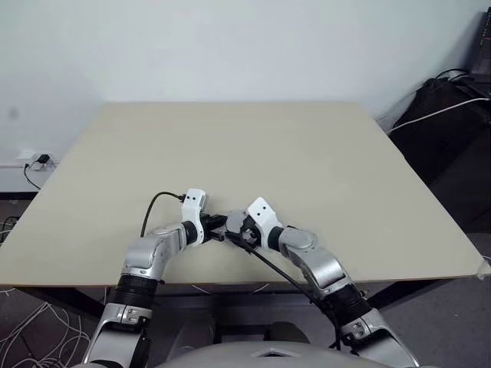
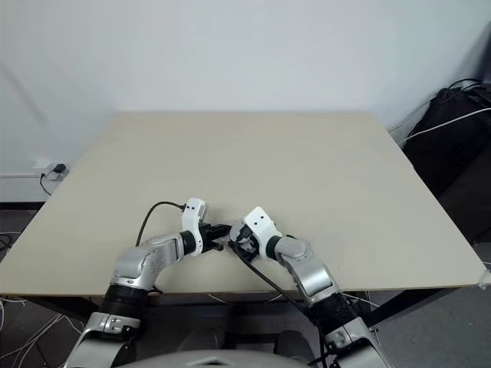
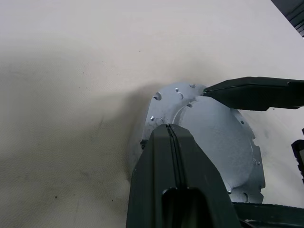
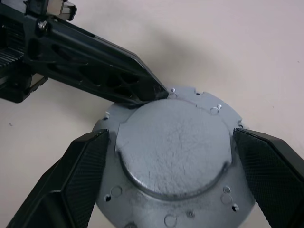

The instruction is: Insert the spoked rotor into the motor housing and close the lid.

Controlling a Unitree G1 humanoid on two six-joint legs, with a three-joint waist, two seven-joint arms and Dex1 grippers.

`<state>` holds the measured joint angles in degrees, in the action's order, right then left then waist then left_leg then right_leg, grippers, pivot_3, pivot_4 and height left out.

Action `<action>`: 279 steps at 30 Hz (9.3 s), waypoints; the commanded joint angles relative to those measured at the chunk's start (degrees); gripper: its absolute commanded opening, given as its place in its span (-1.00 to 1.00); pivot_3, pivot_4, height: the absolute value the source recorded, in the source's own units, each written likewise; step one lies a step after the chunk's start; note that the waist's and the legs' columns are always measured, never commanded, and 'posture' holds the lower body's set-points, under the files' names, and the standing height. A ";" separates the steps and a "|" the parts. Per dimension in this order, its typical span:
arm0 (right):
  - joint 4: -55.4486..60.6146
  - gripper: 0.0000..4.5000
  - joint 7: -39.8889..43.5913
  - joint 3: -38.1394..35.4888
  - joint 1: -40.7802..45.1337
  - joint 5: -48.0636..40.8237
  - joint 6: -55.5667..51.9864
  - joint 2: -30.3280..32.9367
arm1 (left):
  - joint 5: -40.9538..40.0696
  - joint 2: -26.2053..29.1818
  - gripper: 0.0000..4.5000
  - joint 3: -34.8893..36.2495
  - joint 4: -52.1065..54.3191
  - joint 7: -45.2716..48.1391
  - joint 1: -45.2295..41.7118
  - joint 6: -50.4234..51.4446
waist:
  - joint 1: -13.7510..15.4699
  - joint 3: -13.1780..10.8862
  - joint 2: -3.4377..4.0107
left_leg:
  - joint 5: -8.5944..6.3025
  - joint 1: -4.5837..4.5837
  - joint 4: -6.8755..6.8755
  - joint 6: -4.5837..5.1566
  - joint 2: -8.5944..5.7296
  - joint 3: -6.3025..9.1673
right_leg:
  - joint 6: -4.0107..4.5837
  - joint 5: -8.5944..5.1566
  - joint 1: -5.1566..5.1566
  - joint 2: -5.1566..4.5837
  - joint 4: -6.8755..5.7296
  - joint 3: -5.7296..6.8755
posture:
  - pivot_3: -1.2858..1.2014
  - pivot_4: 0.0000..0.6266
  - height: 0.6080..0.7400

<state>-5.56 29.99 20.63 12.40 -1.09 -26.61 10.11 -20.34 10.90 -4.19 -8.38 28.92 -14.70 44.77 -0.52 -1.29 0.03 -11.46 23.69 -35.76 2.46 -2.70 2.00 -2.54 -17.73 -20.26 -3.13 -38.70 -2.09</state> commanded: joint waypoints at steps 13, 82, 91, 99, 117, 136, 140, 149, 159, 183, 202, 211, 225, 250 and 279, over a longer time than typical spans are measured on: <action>14.88 0.99 1.34 -3.06 -6.32 -2.15 -3.79 6.40 | 1.32 0.02 -1.00 -3.43 -0.15 1.57 1.94 1.59 | 0.31 0.00 -0.01 | -0.02 0.11 0.26 0.04 -0.03 0.01 | -0.01 0.01 0.00 -0.06 0.49 0.05 | 0.03 -1.00 1.00; 2.57 0.99 -10.80 -36.13 -2.46 -48.21 -45.63 -18.50 | 2.48 -0.23 -1.00 -4.39 2.22 3.29 4.70 0.91 | -0.40 0.68 0.50 | -0.11 0.22 0.63 0.19 -0.16 0.00 | -0.20 0.11 -0.16 -0.20 0.87 -0.02 | 0.03 -1.00 1.00; 1.66 0.45 -12.99 -36.40 -2.66 -47.63 -43.74 -19.02 | 2.60 -0.28 -1.00 -4.47 2.26 3.32 4.73 0.98 | -0.38 0.67 0.51 | -0.11 0.23 0.64 0.19 -0.16 0.00 | -0.08 0.04 -0.17 -0.22 0.87 -0.02 | 0.03 -1.00 1.00; 3.34 -0.43 -14.25 -36.95 -3.92 -48.76 -43.75 -18.74 | 2.76 -0.39 -1.00 -4.27 2.39 3.32 4.85 1.11 | -0.13 0.67 0.57 | -0.11 0.30 0.64 0.19 -0.18 0.00 | -0.22 0.12 -0.23 -0.24 0.87 -0.02 | 0.03 -1.00 1.00; 4.56 -0.43 -16.87 -38.85 -6.68 -50.69 -43.16 -18.20 | 0.05 -5.31 -1.00 2.58 10.30 -1.80 9.11 -5.46 | -0.05 0.63 0.55 | -0.13 0.46 0.62 0.23 -0.24 0.00 | -0.24 0.13 -0.32 -0.33 0.93 0.00 | 0.03 -1.00 1.00; 6.01 -0.46 -21.50 -41.25 -6.22 -59.85 -42.21 -18.64 | -33.87 -19.53 -0.45 17.80 25.84 -8.83 34.00 -7.20 | -0.33 0.20 0.38 | -0.10 1.14 0.42 0.33 -0.27 -0.01 | -0.23 0.13 -0.89 -0.28 0.87 0.00 | 0.03 -1.00 1.00; 6.42 -0.46 -22.28 -40.90 -5.86 -61.91 -42.26 -18.54 | -41.19 -20.99 0.14 17.23 24.61 -9.62 36.62 -7.00 | -0.44 0.04 0.41 | -0.11 1.14 0.37 0.35 -0.26 -0.02 | -0.23 0.13 -0.87 -0.29 0.85 0.02 | 0.03 -1.00 1.00; 9.10 -0.46 -24.10 -39.83 -5.73 -67.15 -42.67 -18.32 | -49.63 -21.54 1.00 14.14 22.84 -9.72 38.15 -7.67 | -0.74 0.01 0.46 | -0.09 1.16 0.31 0.38 -0.26 -0.03 | -0.22 0.13 -0.86 -0.24 0.87 0.00 | 0.03 -1.00 1.00; 11.87 -0.46 -25.32 -34.93 -6.72 -72.91 -46.11 -17.18 | -53.70 -20.33 1.00 11.67 20.56 -8.83 35.37 -8.55 | -0.81 0.01 0.45 | -0.09 1.15 0.26 0.40 -0.26 -0.03 | -0.22 0.13 -0.83 -0.22 0.86 0.00 | 0.03 -1.00 1.00; 11.07 -0.46 -28.17 -32.30 -7.63 -77.19 -44.90 -14.39 | -59.43 -18.17 0.02 9.38 22.16 -8.84 38.73 -8.94 | -0.83 0.01 0.46 | -0.08 1.14 0.16 0.45 -0.26 -0.04 | -0.24 0.14 -0.77 -0.19 0.84 -0.01 | 0.03 -1.00 1.00; 14.65 -0.01 -22.64 -27.89 -8.60 -69.89 -37.93 -11.00 | -59.93 -19.42 -0.06 8.58 22.40 -9.14 36.00 -14.93 | -0.68 0.02 0.45 | -0.08 1.13 0.09 0.47 -0.27 -0.05 | -0.24 0.14 -0.72 -0.19 0.84 -0.01 | 0.03 -1.00 1.00; 19.29 1.00 -19.11 -23.85 -8.85 -63.05 -34.72 -5.33 | -58.69 -19.12 -0.08 9.19 21.99 -9.34 34.86 -17.50 | -0.58 0.02 0.44 | -0.08 1.13 0.04 0.50 -0.28 -0.06 | -0.25 0.14 -0.70 -0.18 0.84 -0.01 | 0.03 -1.00 1.00; 22.26 1.00 -6.26 -3.28 -14.94 -17.46 9.30 8.45 | -50.69 -15.80 -0.08 20.33 8.30 -15.99 22.14 -26.78 | 0.15 -0.07 -0.11 | -0.05 0.95 -0.25 0.57 -0.33 -0.05 | -0.46 0.26 -0.42 -0.06 0.81 0.06 | 0.03 -1.00 1.00; 15.52 1.00 -3.40 -6.69 -20.51 -10.53 21.01 5.25 | -35.95 -12.46 -0.08 29.69 -17.40 -22.47 -7.21 -27.61 | 1.75 -0.08 -0.64 | 0.05 0.85 -0.36 0.55 -0.50 0.07 | -0.99 0.61 -0.36 -0.11 0.71 0.03 | 0.03 -1.00 1.00; 15.96 1.00 -3.15 -6.89 -20.50 -10.65 16.17 4.39 | -32.92 -12.93 0.98 26.94 6.07 -28.08 15.35 -7.66 | 0.23 0.73 -0.22 | 0.01 0.19 -0.19 0.60 -0.55 0.04 | -0.60 0.39 0.18 -0.29 0.66 -0.24 | 0.03 -1.00 1.00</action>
<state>9.27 26.39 14.91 -8.74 -10.98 -10.57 14.95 -53.22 -2.41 24.46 -4.40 1.18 -1.33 33.77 -0.29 -0.56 -0.20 -11.45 23.79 -35.94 3.07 -3.25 2.04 -3.13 -17.36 -19.99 -3.43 -38.04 -2.33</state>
